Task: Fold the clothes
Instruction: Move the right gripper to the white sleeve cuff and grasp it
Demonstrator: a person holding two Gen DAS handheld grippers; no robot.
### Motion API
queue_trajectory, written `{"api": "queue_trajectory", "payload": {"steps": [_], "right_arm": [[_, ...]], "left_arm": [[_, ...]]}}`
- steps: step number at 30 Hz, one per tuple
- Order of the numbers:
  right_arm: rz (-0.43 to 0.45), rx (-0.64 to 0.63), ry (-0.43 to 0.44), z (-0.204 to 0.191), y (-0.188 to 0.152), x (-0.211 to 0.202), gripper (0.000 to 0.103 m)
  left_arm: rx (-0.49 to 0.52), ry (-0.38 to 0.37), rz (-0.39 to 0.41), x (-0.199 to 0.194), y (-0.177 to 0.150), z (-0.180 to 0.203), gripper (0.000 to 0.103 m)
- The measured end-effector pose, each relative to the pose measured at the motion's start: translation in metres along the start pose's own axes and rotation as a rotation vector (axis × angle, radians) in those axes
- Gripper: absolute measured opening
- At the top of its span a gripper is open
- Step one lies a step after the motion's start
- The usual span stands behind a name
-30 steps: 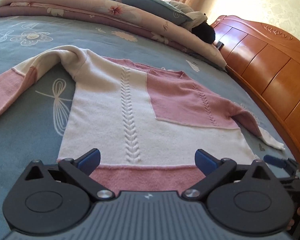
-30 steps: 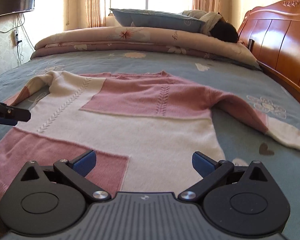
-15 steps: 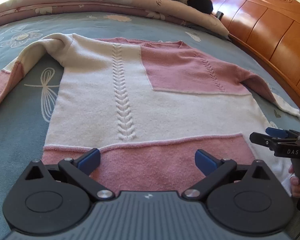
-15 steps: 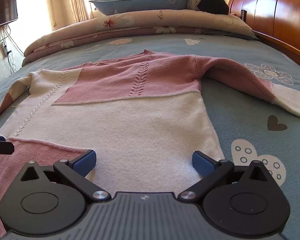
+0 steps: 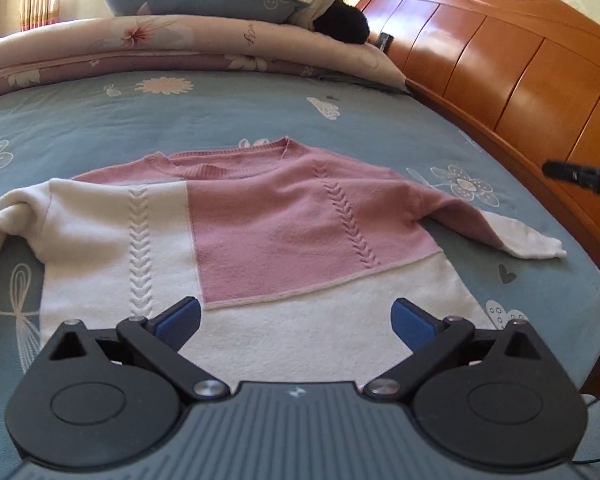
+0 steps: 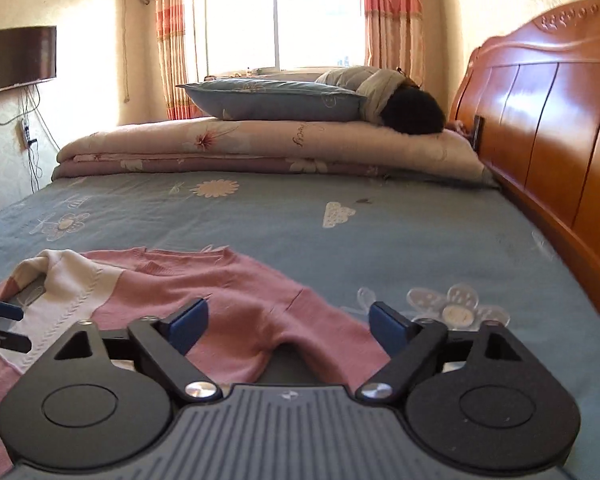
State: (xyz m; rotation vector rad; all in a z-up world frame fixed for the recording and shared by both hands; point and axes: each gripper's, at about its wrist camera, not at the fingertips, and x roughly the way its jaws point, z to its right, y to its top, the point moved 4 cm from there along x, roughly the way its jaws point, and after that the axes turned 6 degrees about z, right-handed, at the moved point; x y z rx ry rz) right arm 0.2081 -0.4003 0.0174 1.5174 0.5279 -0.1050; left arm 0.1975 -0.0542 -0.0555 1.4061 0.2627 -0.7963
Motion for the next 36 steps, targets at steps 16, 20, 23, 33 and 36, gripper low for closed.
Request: {"api": "queue_trajectory", "payload": {"steps": [16, 20, 23, 33, 36], "right_arm": [[-0.29, -0.125, 0.19, 0.04, -0.043, 0.236, 0.058], [-0.303, -0.121, 0.225, 0.042, -0.055, 0.243, 0.049], [-0.312, -0.158, 0.249, 0.032, -0.053, 0.237, 0.011], [-0.165, -0.387, 0.02, 0.018, -0.02, 0.24, 0.008], [-0.189, -0.486, -0.029, 0.009, -0.037, 0.261, 0.009]], "left_arm": [[0.033, -0.065, -0.094, 0.052, -0.042, 0.007, 0.101], [0.05, -0.063, -0.078, 0.055, -0.043, 0.008, 0.102], [0.074, -0.051, -0.073, 0.056, -0.044, 0.011, 0.102], [0.082, -0.046, -0.065, 0.056, -0.044, 0.01, 0.102], [0.082, -0.047, -0.062, 0.055, -0.045, 0.009, 0.102]]}}
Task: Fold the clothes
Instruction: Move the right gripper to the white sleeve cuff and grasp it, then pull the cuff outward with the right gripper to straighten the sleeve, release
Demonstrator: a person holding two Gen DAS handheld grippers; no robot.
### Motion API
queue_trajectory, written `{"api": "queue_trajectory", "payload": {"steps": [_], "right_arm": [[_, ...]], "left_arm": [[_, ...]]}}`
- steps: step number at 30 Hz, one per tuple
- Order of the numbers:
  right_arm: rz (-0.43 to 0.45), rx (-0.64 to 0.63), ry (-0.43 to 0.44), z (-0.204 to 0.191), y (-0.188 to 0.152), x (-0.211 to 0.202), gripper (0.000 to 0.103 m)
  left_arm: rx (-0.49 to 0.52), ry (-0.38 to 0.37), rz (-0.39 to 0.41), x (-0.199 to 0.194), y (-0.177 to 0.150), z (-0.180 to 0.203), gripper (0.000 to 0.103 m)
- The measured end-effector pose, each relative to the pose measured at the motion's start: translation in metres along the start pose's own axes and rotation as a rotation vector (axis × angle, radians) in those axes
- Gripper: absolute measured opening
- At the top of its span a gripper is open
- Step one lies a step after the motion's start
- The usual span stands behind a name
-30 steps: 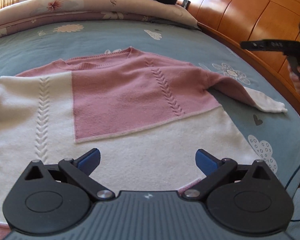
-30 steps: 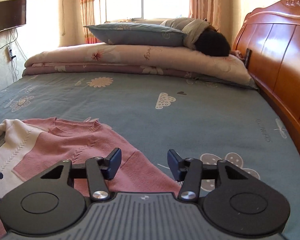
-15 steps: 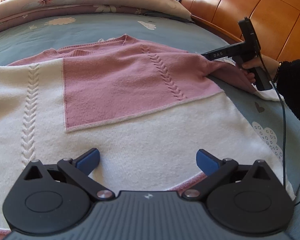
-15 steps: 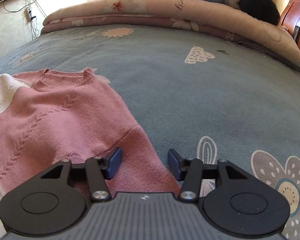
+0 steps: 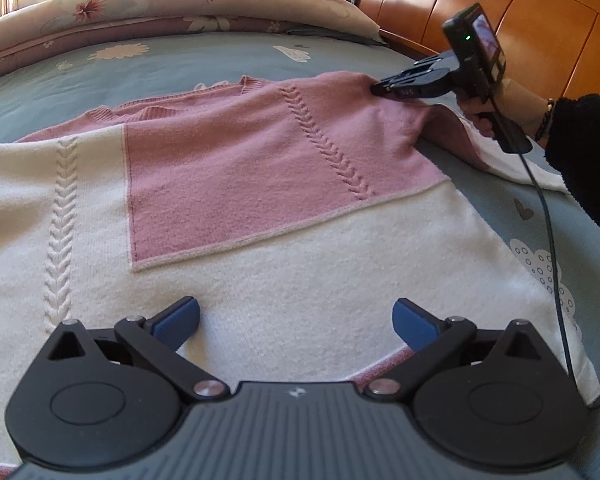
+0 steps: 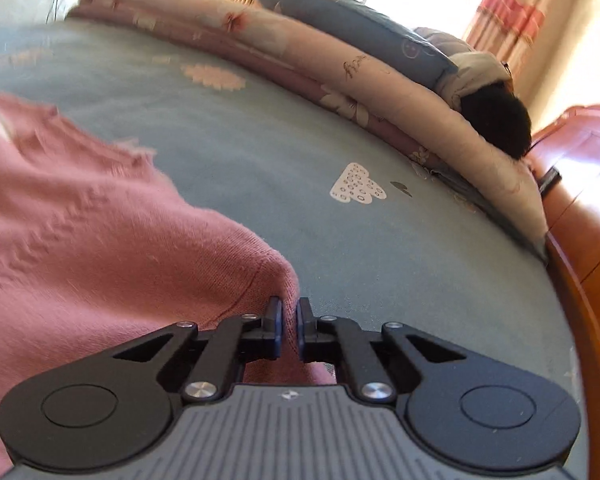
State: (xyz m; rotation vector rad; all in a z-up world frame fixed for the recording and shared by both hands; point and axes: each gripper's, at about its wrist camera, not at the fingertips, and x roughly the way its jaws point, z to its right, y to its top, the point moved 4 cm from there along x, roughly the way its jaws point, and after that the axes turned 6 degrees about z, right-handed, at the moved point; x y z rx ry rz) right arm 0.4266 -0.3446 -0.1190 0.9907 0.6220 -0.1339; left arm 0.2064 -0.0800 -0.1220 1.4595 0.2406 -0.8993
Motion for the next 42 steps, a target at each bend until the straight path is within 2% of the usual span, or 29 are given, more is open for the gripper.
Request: {"api": "queue_trajectory", "payload": {"steps": [3, 5, 9, 11, 15, 18, 21, 23, 25, 27, 28, 29, 32, 34, 35, 36, 38, 40, 42], "right_arm": [[-0.021, -0.005, -0.021, -0.007, -0.011, 0.012, 0.014], [-0.018, 0.067, -0.017, 0.003, -0.008, 0.002, 0.025], [0.007, 0.207, -0.024, 0.036, -0.007, -0.044, 0.03], [0.018, 0.292, -0.037, 0.057, -0.018, -0.076, 0.037], [-0.014, 0.408, -0.12, 0.091, -0.062, -0.139, 0.043], [-0.082, 0.495, -0.202, 0.11, -0.108, -0.173, 0.049], [-0.129, 0.625, -0.255, 0.121, -0.157, -0.196, 0.05], [-0.144, 0.709, -0.305, 0.125, -0.188, -0.205, 0.056], [-0.148, 0.793, -0.344, 0.127, -0.214, -0.21, 0.057], [-0.151, 0.839, -0.423, 0.127, -0.237, -0.215, 0.059], [-0.138, 0.86, -0.458, 0.127, -0.246, -0.217, 0.064], [-0.112, 0.899, -0.472, 0.127, -0.254, -0.221, 0.07], [-0.066, 0.955, -0.487, 0.125, -0.26, -0.221, 0.073], [-0.065, 0.929, -0.441, 0.118, -0.252, -0.215, 0.073], [-0.067, 0.903, -0.416, 0.114, -0.248, -0.212, 0.069], [-0.073, 0.867, -0.403, 0.11, -0.242, -0.21, 0.062], [-0.077, 0.816, -0.387, 0.109, -0.232, -0.207, 0.033], [-0.076, 0.773, -0.373, 0.109, -0.223, -0.205, 0.024], [-0.053, 0.756, -0.384, 0.118, -0.215, -0.205, 0.022]], "left_arm": [[0.01, -0.004, 0.002, 0.0, -0.001, 0.0, 0.102], [0.021, -0.006, 0.003, 0.0, -0.001, 0.0, 0.102], [0.028, 0.002, 0.012, 0.001, -0.002, 0.001, 0.102], [0.02, 0.008, 0.016, 0.002, -0.001, 0.0, 0.102], [0.006, 0.028, 0.017, -0.001, 0.001, 0.003, 0.102], [-0.012, 0.037, 0.026, -0.005, 0.005, 0.007, 0.102], [-0.024, -0.035, 0.084, -0.019, 0.013, 0.019, 0.102], [0.0, -0.042, 0.089, -0.024, 0.017, 0.029, 0.102], [0.021, -0.032, 0.076, -0.026, 0.018, 0.036, 0.102], [0.022, -0.022, 0.059, -0.026, 0.016, 0.039, 0.102], [0.019, -0.021, 0.05, -0.026, 0.014, 0.04, 0.102], [0.016, -0.02, 0.04, -0.025, 0.013, 0.04, 0.102], [0.011, -0.008, 0.011, -0.021, 0.008, 0.042, 0.102], [0.008, -0.001, -0.008, -0.017, 0.005, 0.043, 0.102], [0.006, -0.001, -0.016, -0.016, 0.004, 0.044, 0.102], [0.005, -0.003, -0.021, -0.014, 0.003, 0.045, 0.102], [0.009, -0.005, -0.028, -0.013, 0.002, 0.047, 0.102], [0.017, -0.007, -0.026, -0.013, 0.002, 0.049, 0.102], [0.02, -0.007, -0.024, -0.014, 0.002, 0.049, 0.102]]}}
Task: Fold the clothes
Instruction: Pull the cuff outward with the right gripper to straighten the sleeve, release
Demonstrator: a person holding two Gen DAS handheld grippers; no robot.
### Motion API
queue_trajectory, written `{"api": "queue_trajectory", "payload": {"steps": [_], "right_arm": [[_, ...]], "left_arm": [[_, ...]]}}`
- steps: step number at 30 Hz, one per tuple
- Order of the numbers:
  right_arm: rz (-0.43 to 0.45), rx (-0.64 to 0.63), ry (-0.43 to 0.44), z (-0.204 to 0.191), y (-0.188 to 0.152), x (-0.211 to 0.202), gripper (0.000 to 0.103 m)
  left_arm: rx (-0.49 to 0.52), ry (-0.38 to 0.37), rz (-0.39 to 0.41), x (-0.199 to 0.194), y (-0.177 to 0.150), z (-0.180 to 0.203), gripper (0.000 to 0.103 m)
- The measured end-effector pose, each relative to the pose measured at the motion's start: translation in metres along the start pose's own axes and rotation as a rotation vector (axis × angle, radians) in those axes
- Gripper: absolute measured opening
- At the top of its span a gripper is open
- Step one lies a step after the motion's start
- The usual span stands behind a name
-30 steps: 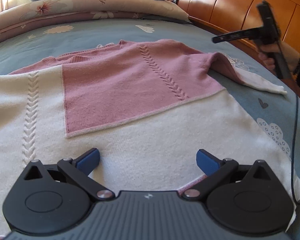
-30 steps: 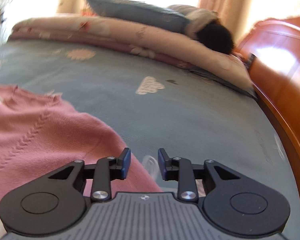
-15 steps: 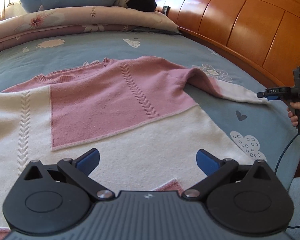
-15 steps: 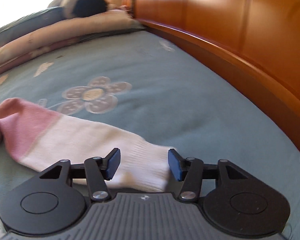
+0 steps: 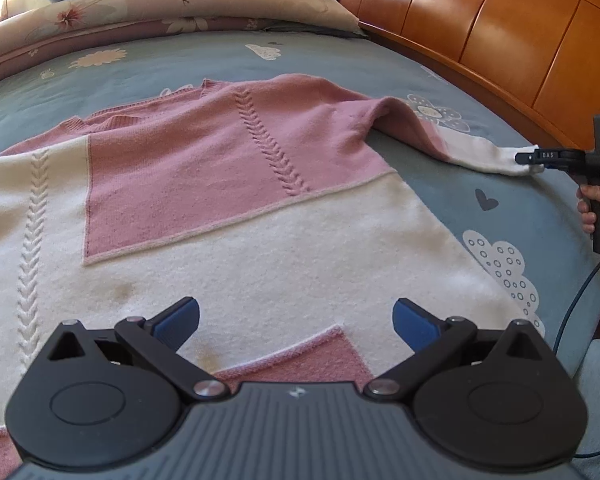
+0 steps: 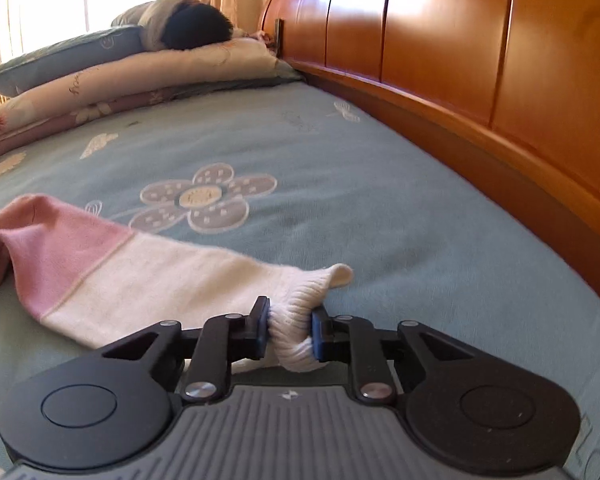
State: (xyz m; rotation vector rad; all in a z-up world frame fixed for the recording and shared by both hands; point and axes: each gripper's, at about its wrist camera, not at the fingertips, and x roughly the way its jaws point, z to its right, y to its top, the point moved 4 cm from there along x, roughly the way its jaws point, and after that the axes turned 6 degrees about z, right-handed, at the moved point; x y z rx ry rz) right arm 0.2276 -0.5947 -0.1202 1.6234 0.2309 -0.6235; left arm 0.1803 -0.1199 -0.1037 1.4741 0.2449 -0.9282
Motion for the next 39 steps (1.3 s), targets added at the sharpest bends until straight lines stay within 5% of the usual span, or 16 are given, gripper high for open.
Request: {"api": "queue_trajectory", "payload": {"steps": [12, 20, 25, 31, 34, 39], "right_arm": [[0.188, -0.185, -0.153, -0.006, 0.096, 0.037, 0.021], [0.137, -0.143, -0.316, 0.009, 0.099, 0.079, 0.037], [0.071, -0.029, -0.107, -0.019, 0.079, 0.067, 0.038], [-0.047, -0.032, 0.283, -0.128, 0.072, 0.045, 0.038], [-0.131, 0.048, 0.442, -0.172, 0.067, 0.034, 0.051], [-0.321, 0.266, 0.545, -0.197, 0.037, 0.028, 0.052]], "left_arm": [[-0.004, 0.012, 0.005, 0.001, 0.005, -0.005, 0.102], [-0.003, 0.002, 0.0, 0.003, 0.006, -0.005, 0.102], [0.006, -0.006, -0.004, 0.004, 0.005, -0.002, 0.102], [0.025, 0.016, -0.02, 0.004, 0.005, -0.003, 0.102], [0.007, 0.034, -0.005, -0.004, 0.006, -0.013, 0.102], [-0.032, 0.033, 0.019, -0.016, 0.003, -0.03, 0.102]]}}
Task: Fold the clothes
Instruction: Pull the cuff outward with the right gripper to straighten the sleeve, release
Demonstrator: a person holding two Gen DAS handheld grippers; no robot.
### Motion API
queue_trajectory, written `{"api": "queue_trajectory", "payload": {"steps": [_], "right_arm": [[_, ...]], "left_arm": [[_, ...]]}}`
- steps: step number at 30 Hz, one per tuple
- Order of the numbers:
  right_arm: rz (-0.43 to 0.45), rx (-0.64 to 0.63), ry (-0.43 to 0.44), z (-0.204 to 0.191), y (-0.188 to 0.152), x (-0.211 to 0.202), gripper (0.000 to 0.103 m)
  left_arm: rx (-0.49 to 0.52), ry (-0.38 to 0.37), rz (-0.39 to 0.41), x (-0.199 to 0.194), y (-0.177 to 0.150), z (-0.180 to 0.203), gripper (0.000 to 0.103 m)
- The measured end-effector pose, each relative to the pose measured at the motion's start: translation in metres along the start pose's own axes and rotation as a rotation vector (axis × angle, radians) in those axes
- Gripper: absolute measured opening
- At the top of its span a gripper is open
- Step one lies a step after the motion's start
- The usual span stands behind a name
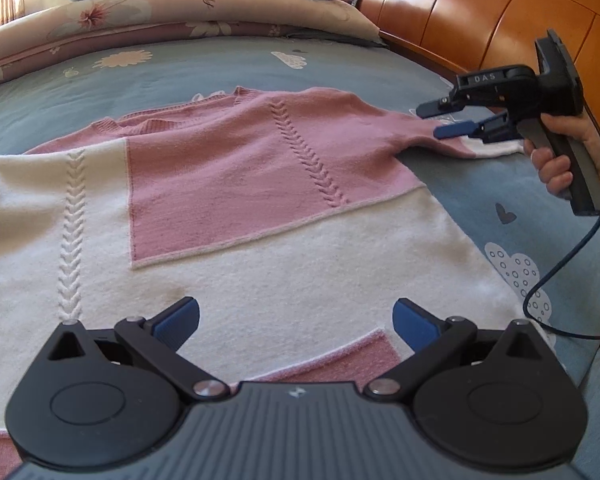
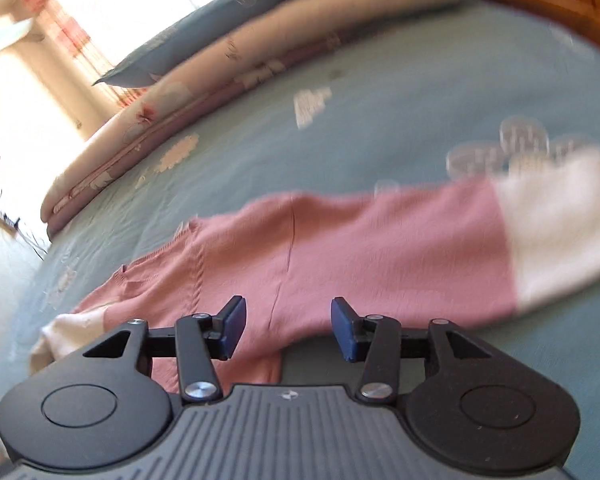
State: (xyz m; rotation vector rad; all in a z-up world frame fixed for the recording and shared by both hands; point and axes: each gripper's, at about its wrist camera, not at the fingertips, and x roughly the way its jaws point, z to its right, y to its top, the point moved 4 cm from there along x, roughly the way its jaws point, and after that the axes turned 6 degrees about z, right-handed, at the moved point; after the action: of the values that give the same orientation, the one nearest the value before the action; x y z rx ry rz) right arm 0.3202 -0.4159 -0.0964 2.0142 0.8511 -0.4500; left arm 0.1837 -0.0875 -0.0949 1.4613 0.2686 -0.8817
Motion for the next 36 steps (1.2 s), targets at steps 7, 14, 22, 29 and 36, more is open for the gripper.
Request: {"api": "queue_trajectory", "payload": {"steps": [7, 14, 22, 29, 36], "right_arm": [[0.086, 0.032, 0.029, 0.011, -0.009, 0.023, 0.035], [0.121, -0.01, -0.074, 0.022, 0.01, 0.04, 0.023], [0.084, -0.131, -0.023, -0.019, -0.038, -0.005, 0.035], [-0.037, -0.376, -0.045, -0.051, -0.086, 0.005, 0.054], [0.144, -0.263, -0.076, -0.022, -0.02, -0.027, 0.029]], "left_arm": [[-0.02, -0.011, 0.003, -0.001, -0.005, -0.007, 0.102], [-0.032, -0.009, 0.007, -0.007, -0.008, -0.011, 0.102], [-0.011, -0.023, 0.004, -0.008, -0.01, -0.006, 0.102], [-0.013, -0.024, -0.003, -0.01, -0.013, -0.006, 0.102], [-0.008, -0.028, 0.016, -0.013, -0.009, -0.011, 0.102]]}}
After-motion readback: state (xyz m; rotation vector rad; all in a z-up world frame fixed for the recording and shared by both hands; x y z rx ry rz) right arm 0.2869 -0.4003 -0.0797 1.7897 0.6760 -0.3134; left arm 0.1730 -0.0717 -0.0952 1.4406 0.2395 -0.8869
